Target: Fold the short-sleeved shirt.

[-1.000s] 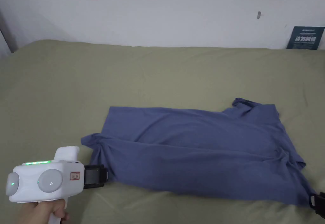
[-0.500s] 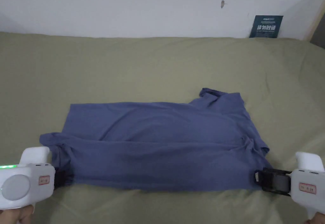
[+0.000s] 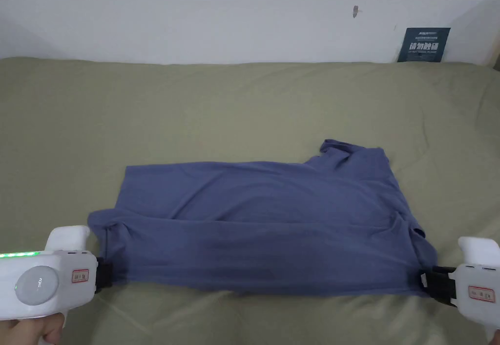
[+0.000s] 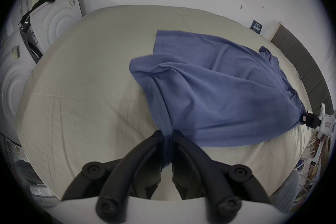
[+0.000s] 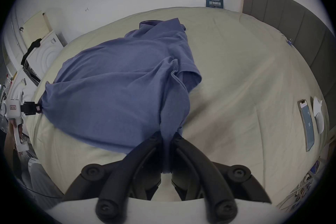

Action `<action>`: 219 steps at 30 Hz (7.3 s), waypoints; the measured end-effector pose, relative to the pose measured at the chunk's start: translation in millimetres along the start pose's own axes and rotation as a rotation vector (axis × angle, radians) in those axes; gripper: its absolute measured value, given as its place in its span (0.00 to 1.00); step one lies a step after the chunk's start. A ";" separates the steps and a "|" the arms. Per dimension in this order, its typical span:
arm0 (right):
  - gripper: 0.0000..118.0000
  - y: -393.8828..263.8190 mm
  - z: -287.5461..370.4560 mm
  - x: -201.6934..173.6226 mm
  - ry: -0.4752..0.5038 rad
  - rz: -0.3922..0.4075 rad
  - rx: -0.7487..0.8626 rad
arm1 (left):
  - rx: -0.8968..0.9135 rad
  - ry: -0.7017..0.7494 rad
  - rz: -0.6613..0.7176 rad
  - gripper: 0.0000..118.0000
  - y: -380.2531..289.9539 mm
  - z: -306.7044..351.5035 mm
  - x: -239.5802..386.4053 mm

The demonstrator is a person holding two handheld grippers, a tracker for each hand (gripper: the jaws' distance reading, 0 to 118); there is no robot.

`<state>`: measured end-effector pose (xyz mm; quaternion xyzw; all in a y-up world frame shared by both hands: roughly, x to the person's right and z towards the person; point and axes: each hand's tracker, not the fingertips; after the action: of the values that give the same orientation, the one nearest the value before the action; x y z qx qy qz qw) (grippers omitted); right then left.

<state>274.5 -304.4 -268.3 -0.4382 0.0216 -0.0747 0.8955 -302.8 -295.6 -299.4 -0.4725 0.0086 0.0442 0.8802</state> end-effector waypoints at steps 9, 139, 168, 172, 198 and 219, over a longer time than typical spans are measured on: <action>0.09 -45.7 62.0 3.2 0.049 0.025 0.001 | -0.019 -0.015 -0.016 0.07 -53.5 54.2 -25.4; 0.05 -33.6 198.3 -143.6 -0.018 0.137 0.695 | 0.687 0.005 -0.084 0.00 -44.9 209.5 86.6; 0.03 -104.7 186.5 -185.6 -0.119 0.161 0.673 | 0.083 -0.275 0.214 0.00 -66.1 134.3 -128.6; 0.03 -115.7 183.7 -195.6 -0.112 0.139 0.618 | -0.062 -0.421 0.310 0.09 -74.5 96.0 -156.7; 0.03 -132.3 165.0 -214.4 -0.031 0.203 0.509 | -0.313 -0.758 0.397 0.07 -78.9 -13.2 -147.9; 0.03 -147.9 183.8 -166.9 0.031 0.098 0.529 | -0.190 -0.479 0.162 0.07 -5.6 138.2 -26.6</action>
<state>111.7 -224.7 -43.2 -0.1860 0.0363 -0.0410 0.9810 -332.5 -185.5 -216.7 -0.5268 -0.1663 0.2256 0.8024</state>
